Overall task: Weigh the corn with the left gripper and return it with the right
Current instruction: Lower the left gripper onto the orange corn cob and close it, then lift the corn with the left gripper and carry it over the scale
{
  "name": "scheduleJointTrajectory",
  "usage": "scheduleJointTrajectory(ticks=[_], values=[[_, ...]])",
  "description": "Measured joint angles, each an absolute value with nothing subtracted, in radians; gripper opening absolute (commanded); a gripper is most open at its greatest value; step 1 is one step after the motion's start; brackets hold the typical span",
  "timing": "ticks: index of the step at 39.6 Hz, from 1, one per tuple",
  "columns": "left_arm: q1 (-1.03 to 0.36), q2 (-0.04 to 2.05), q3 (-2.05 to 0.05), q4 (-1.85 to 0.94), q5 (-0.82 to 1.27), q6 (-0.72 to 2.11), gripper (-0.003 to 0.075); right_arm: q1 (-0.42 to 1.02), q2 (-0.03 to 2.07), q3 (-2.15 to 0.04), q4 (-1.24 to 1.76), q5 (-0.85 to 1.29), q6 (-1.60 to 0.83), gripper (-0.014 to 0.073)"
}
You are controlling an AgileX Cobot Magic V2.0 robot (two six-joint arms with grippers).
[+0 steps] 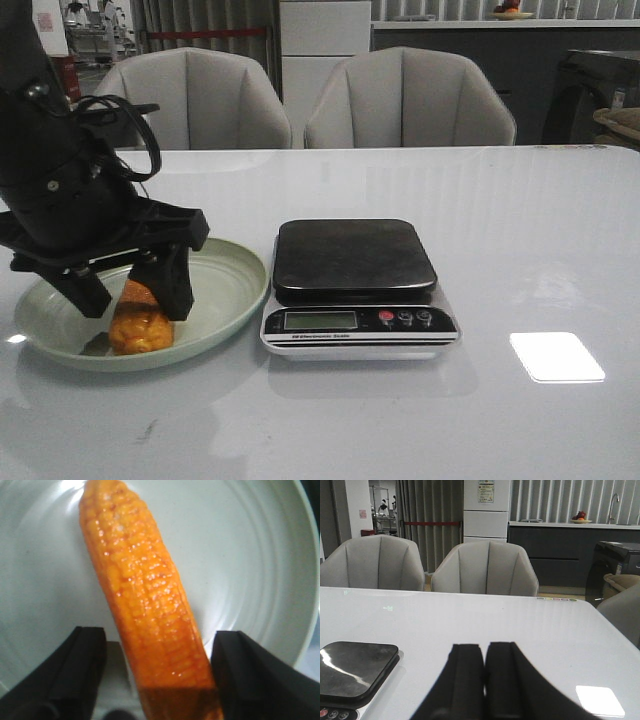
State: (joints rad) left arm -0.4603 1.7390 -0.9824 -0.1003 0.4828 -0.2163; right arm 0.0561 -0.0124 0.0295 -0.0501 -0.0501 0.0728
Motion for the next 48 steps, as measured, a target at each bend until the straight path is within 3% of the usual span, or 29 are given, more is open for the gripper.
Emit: scheduleJointTrajectory(ticks=[5, 21, 35, 40, 48], values=[[-0.46, 1.743, -0.994, -0.112, 0.486, -0.218, 0.0104, 0.056, -0.012, 0.03, -0.05, -0.05, 0.073, 0.0159], [-0.478, 1.748, -1.193, -0.182, 0.566, -0.22, 0.0122, 0.056, -0.012, 0.03, -0.05, -0.05, 0.073, 0.0159], [-0.633, 1.784, -1.27, -0.249, 0.413, -0.22, 0.0131, 0.056, -0.012, 0.03, -0.05, -0.05, 0.073, 0.0159], [-0.65, 1.839, -1.303, -0.287, 0.4, -0.22, 0.019, 0.056, -0.012, 0.03, -0.05, -0.05, 0.073, 0.0159], [-0.671, 1.901, -1.332, -0.299, 0.389, -0.22, 0.0433, 0.056, -0.012, 0.03, -0.05, -0.05, 0.073, 0.0159]])
